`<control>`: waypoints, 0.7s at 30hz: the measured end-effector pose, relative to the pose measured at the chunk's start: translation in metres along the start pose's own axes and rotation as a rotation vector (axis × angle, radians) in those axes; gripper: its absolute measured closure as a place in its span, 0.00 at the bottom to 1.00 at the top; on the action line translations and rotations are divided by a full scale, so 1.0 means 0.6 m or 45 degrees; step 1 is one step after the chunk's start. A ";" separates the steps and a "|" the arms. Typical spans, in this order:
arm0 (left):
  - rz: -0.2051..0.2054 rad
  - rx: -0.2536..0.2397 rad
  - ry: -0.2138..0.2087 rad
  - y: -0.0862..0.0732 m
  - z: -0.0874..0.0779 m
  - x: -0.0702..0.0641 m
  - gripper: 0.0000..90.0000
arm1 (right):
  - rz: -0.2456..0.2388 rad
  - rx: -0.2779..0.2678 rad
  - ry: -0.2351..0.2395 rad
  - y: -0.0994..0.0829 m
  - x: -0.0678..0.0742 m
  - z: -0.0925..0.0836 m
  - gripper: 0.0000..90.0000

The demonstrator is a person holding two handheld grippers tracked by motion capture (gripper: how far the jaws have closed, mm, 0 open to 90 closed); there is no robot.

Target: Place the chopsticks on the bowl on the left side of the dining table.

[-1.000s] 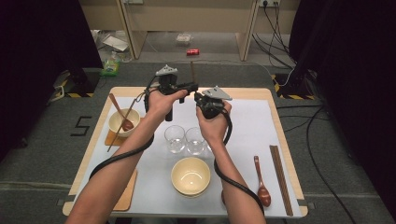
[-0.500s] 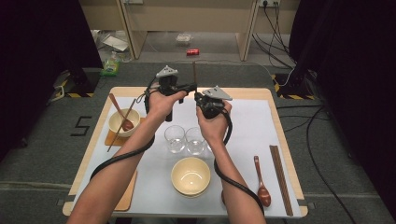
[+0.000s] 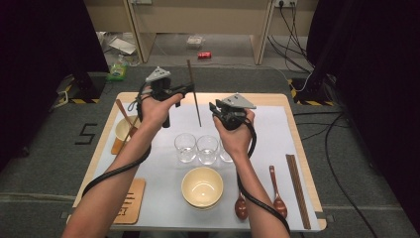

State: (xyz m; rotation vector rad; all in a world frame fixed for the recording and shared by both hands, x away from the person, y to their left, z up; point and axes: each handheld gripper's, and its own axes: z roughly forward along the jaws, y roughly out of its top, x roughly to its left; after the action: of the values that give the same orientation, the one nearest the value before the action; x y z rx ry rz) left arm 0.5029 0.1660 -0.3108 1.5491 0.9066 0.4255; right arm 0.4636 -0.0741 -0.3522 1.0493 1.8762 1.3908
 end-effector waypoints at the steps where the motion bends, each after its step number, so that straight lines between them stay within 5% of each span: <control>1: -0.003 -0.007 0.011 0.002 -0.011 0.005 0.94 | 0.004 0.001 -0.005 0.000 -0.003 -0.005 0.79; 21: -0.051 0.050 0.252 -0.001 -0.229 0.082 0.94 | 0.009 0.044 -0.076 -0.030 -0.043 -0.046 0.79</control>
State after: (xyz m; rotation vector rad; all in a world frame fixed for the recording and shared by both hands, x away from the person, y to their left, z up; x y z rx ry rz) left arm 0.4349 0.2939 -0.2945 1.5408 1.1023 0.5424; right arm 0.4503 -0.1123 -0.3617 1.1034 1.8613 1.3209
